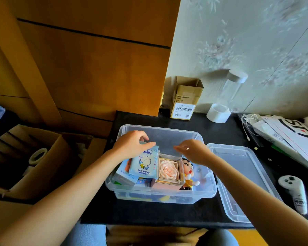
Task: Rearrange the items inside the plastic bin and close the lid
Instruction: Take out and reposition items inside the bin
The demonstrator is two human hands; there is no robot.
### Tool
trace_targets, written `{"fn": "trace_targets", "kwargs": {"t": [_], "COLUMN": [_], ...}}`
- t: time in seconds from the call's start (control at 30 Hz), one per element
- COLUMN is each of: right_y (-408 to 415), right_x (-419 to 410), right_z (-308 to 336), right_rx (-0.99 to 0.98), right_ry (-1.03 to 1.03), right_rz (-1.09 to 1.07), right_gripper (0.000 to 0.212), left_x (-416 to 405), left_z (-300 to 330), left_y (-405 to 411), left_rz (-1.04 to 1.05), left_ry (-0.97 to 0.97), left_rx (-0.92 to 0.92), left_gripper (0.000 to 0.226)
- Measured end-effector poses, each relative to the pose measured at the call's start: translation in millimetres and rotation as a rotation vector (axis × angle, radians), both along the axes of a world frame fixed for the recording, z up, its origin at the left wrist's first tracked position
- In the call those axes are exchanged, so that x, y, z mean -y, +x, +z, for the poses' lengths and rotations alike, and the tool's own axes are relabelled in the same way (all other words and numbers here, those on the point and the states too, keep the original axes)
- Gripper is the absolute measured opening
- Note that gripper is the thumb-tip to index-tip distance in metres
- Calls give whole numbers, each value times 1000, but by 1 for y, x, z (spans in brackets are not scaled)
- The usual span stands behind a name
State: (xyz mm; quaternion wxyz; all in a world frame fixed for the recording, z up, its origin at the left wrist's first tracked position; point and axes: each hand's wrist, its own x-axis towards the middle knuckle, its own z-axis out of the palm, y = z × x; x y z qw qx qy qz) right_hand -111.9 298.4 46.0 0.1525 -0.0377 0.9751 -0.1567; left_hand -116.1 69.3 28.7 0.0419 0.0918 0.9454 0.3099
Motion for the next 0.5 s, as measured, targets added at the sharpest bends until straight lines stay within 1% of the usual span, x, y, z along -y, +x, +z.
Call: {"fn": "trace_targets", "kwargs": {"t": [0.07,0.13,0.2,0.27,0.33,0.37,0.43,0.5], "right_y": [12,21,24,24,22,20,17,15], "right_x": [5,15,28,40,52,57,67,75], "right_z": [0,-3,-6,-7,-10,-13,-17,-21], "right_rx": [33,45,77,110,113,106,95,82], "right_ry": [-168,-316,-408,-453,-476,-469,-418,-404], "right_rz": [48,67,68,57,48,43,31,16], "right_gripper": [42,40,41,41,33,30,33,31], "left_x": [7,12,16,19,23,24,25,23], "left_z": [3,6,10,13,16,17,19,20], "left_y": [3,7,13,20,27,30,34,39], "left_rz": [58,131,198,223,204,185,142,104], "left_ry": [-44,-127,-205,-277,-334,-356,-375,-370], "left_rx": [12,-63,-119,-91,-28,-4,40,116], "left_gripper": [47,49,47,46,49,53,58,57]}}
